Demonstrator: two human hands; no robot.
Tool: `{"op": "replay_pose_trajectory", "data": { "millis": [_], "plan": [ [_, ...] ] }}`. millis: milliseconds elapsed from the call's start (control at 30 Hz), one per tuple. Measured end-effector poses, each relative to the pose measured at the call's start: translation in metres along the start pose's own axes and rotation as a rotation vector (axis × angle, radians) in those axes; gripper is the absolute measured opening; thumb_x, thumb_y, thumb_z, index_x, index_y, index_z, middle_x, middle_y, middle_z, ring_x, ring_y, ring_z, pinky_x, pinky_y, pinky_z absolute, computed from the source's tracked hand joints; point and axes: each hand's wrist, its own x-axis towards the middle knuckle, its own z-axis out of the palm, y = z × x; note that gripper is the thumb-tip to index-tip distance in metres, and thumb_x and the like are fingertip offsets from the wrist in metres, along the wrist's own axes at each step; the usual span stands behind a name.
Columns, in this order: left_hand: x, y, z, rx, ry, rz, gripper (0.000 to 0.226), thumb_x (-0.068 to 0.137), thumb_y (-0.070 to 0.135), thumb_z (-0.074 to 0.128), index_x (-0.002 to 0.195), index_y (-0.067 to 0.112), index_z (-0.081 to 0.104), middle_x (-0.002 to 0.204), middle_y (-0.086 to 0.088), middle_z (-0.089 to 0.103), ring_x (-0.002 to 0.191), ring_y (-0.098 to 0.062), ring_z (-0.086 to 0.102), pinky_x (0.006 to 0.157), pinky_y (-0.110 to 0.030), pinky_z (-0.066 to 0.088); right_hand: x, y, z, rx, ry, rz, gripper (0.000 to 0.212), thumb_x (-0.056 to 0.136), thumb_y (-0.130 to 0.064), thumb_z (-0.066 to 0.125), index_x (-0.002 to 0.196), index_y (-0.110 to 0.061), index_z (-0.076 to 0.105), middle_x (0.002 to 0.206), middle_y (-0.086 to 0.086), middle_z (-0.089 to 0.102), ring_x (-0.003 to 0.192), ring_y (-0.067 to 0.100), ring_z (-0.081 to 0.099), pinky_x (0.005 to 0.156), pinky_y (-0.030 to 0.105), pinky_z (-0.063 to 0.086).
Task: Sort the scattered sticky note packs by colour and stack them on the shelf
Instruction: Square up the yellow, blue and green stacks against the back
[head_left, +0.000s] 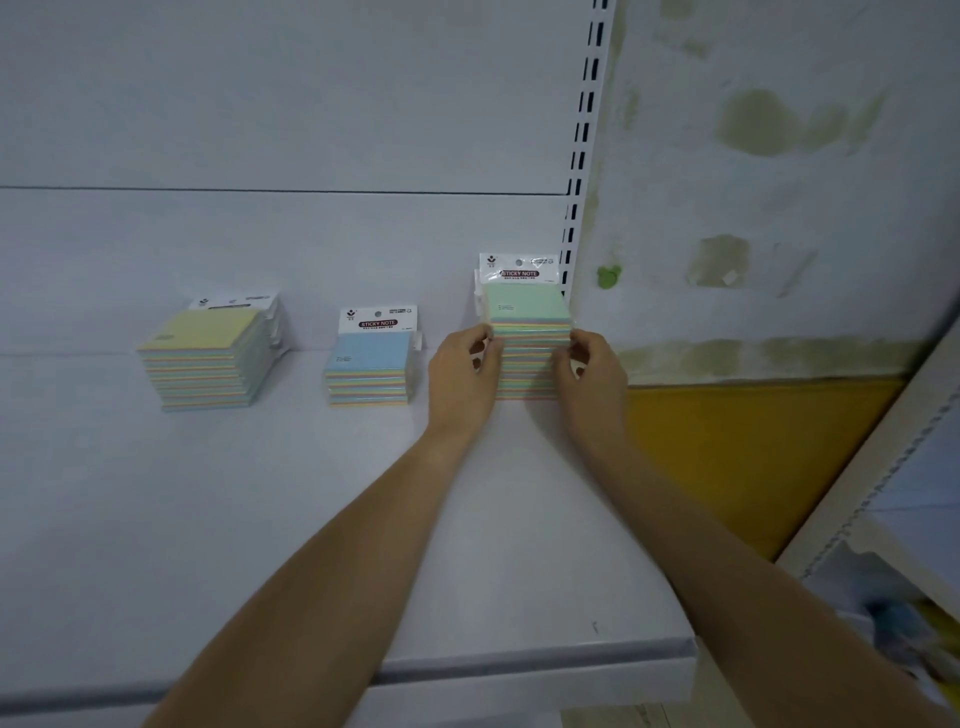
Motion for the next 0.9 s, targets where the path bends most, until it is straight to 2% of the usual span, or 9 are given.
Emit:
{"op": "replay_pose_trajectory", "data": {
  "millis": [33, 133, 200, 267, 367, 467, 567, 733, 900],
  "plan": [
    [0.0, 0.001, 0.0, -0.019, 0.014, -0.009, 0.025, 0.091, 0.012, 0.052, 0.111, 0.0, 0.062, 0.113, -0.017, 0.065, 0.103, -0.024, 0.061, 0.087, -0.031, 0.054, -0.001, -0.002, 0.0, 0.008, 0.004, -0.009, 0.036, 0.093, -0.012, 0.045, 0.129, -0.004, 0.046, 0.126, 0.011, 0.055, 0.115, 0.019, 0.052, 0.089, 0.021, 0.037],
    [0.0, 0.004, 0.001, -0.113, 0.063, -0.046, 0.027, 0.091, 0.009, 0.053, 0.115, -0.001, 0.058, 0.115, -0.016, 0.063, 0.095, -0.013, 0.056, 0.073, -0.002, 0.045, -0.003, -0.006, 0.0, 0.034, 0.017, -0.079, 0.042, 0.094, -0.014, 0.044, 0.136, -0.008, 0.038, 0.13, 0.009, 0.051, 0.109, 0.011, 0.047, 0.094, 0.024, 0.038],
    [0.004, 0.003, 0.001, -0.159, 0.08, -0.061, 0.028, 0.09, 0.007, 0.054, 0.116, -0.003, 0.058, 0.114, -0.018, 0.064, 0.092, -0.012, 0.055, 0.067, 0.005, 0.042, 0.0, -0.005, 0.0, 0.03, 0.013, -0.106, 0.04, 0.095, -0.015, 0.042, 0.135, -0.009, 0.041, 0.129, 0.01, 0.054, 0.108, 0.015, 0.051, 0.095, 0.03, 0.043],
    [0.007, 0.003, 0.0, -0.182, 0.083, -0.076, 0.029, 0.089, 0.007, 0.056, 0.116, -0.003, 0.059, 0.114, -0.017, 0.065, 0.091, -0.012, 0.056, 0.07, 0.004, 0.043, 0.003, -0.006, -0.001, 0.037, 0.011, -0.091, 0.038, 0.095, -0.014, 0.043, 0.132, -0.008, 0.045, 0.127, 0.01, 0.057, 0.102, 0.014, 0.053, 0.091, 0.028, 0.045],
    [0.01, 0.002, 0.0, -0.218, 0.067, -0.092, 0.03, 0.088, 0.007, 0.057, 0.117, -0.001, 0.06, 0.115, -0.018, 0.066, 0.093, -0.012, 0.058, 0.081, -0.008, 0.049, 0.006, -0.006, -0.002, 0.05, 0.026, -0.084, 0.034, 0.094, -0.01, 0.044, 0.127, -0.007, 0.049, 0.123, 0.009, 0.06, 0.097, 0.01, 0.052, 0.083, 0.022, 0.043],
    [0.011, 0.001, 0.0, -0.182, 0.043, -0.063, 0.032, 0.087, 0.006, 0.058, 0.118, -0.001, 0.059, 0.116, -0.019, 0.065, 0.093, -0.012, 0.058, 0.072, 0.003, 0.044, 0.004, -0.006, 0.0, 0.079, 0.033, -0.078, 0.034, 0.094, -0.011, 0.043, 0.127, -0.006, 0.049, 0.124, 0.01, 0.059, 0.098, 0.011, 0.052, 0.084, 0.025, 0.045],
    [0.011, -0.002, 0.001, -0.124, 0.033, -0.017, 0.034, 0.087, 0.004, 0.057, 0.12, 0.0, 0.058, 0.116, -0.021, 0.063, 0.093, -0.015, 0.059, 0.069, 0.006, 0.041, 0.003, -0.005, 0.001, 0.106, 0.04, -0.078, 0.032, 0.096, -0.014, 0.042, 0.126, -0.005, 0.05, 0.123, 0.01, 0.06, 0.098, 0.012, 0.053, 0.085, 0.027, 0.047],
    [0.009, 0.0, 0.001, -0.017, 0.022, 0.054, 0.035, 0.089, 0.006, 0.053, 0.124, 0.006, 0.057, 0.114, -0.02, 0.061, 0.103, -0.025, 0.062, 0.077, -0.006, 0.04, 0.006, -0.004, 0.0, 0.181, 0.046, -0.044, 0.027, 0.095, -0.016, 0.045, 0.118, -0.005, 0.054, 0.109, 0.0, 0.059, 0.094, 0.011, 0.054, 0.067, -0.003, 0.04],
    [0.008, 0.0, 0.0, 0.013, 0.019, 0.081, 0.034, 0.09, 0.006, 0.053, 0.123, 0.002, 0.057, 0.114, -0.022, 0.06, 0.103, -0.027, 0.062, 0.078, -0.009, 0.04, 0.011, -0.005, 0.0, 0.262, 0.029, 0.029, 0.024, 0.093, -0.013, 0.047, 0.115, -0.007, 0.055, 0.108, -0.001, 0.059, 0.094, 0.009, 0.054, 0.069, -0.003, 0.042]
  ]
}}
